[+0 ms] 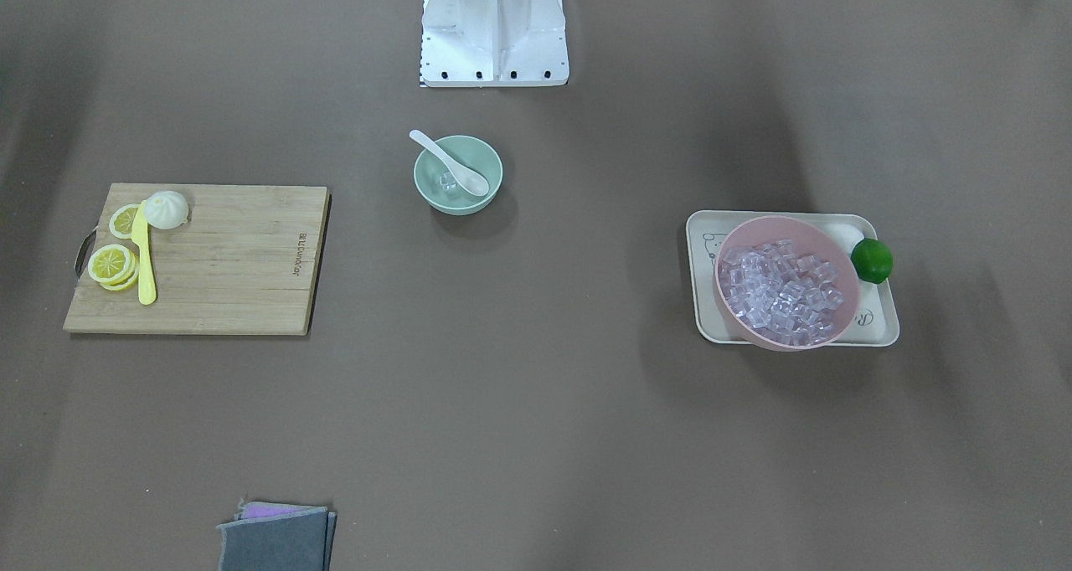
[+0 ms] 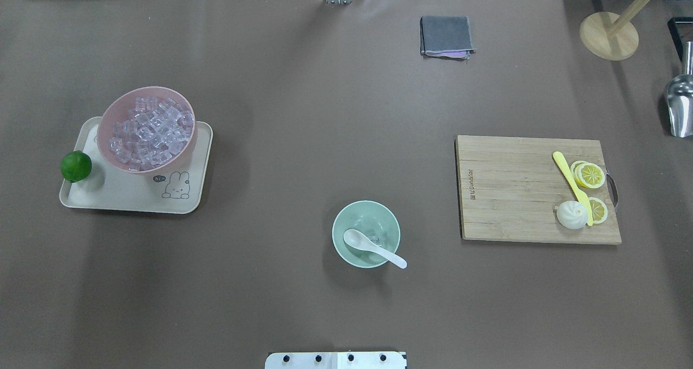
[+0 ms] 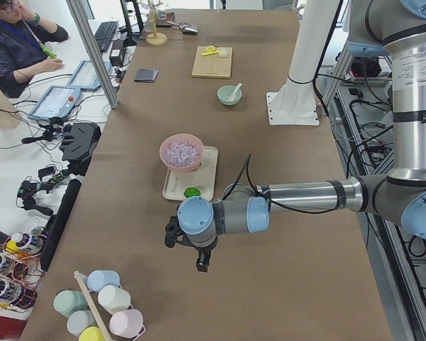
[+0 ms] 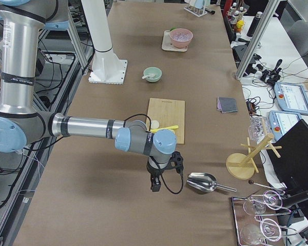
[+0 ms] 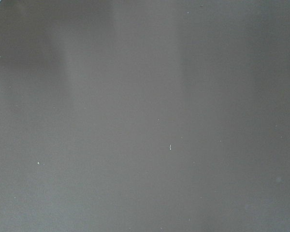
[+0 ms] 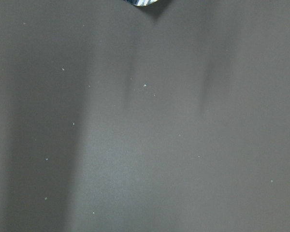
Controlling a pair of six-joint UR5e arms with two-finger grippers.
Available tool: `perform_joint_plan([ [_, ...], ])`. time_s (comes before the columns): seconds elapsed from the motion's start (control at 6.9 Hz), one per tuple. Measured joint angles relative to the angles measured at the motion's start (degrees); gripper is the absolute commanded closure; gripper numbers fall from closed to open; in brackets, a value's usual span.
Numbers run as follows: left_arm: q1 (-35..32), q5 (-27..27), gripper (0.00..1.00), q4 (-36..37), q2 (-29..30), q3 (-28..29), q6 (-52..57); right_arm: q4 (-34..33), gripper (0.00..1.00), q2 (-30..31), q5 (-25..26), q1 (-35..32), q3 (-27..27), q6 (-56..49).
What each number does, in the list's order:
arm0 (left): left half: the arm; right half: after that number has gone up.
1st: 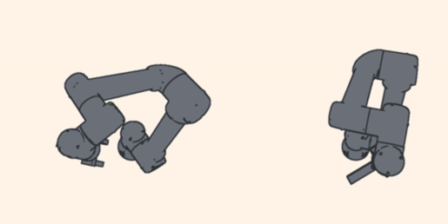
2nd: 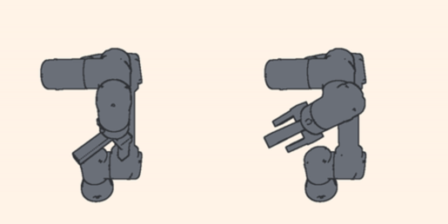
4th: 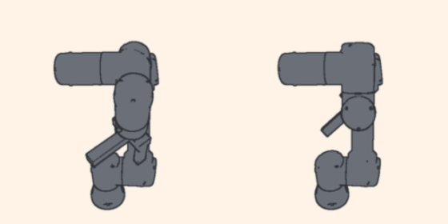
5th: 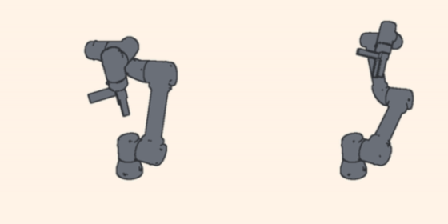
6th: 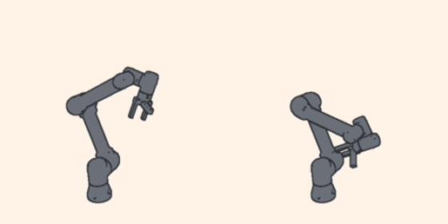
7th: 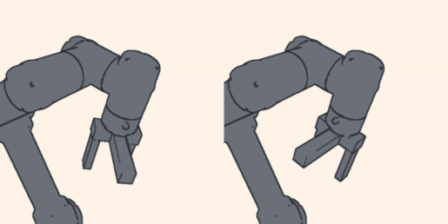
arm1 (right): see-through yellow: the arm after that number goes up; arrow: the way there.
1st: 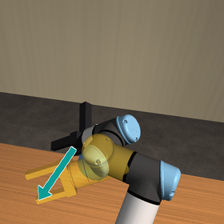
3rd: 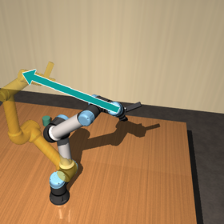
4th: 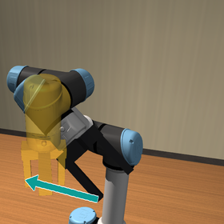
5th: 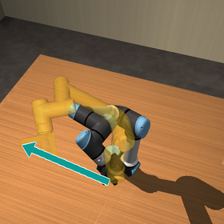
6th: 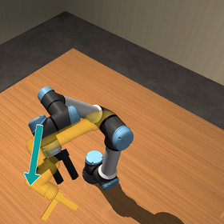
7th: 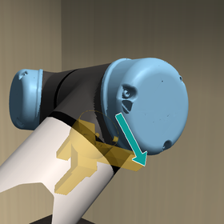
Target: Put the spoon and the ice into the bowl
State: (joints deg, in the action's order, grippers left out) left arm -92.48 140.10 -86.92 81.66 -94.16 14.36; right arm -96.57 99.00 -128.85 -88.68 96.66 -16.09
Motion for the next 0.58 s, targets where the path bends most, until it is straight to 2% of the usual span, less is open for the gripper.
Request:
perform_joint_plan([
  [0.58,-0.09,0.00,0.02,0.00,-0.01,-0.36,-0.03,-0.01,0.00,0.01,-1.34,0.00,-0.01,0.01],
])
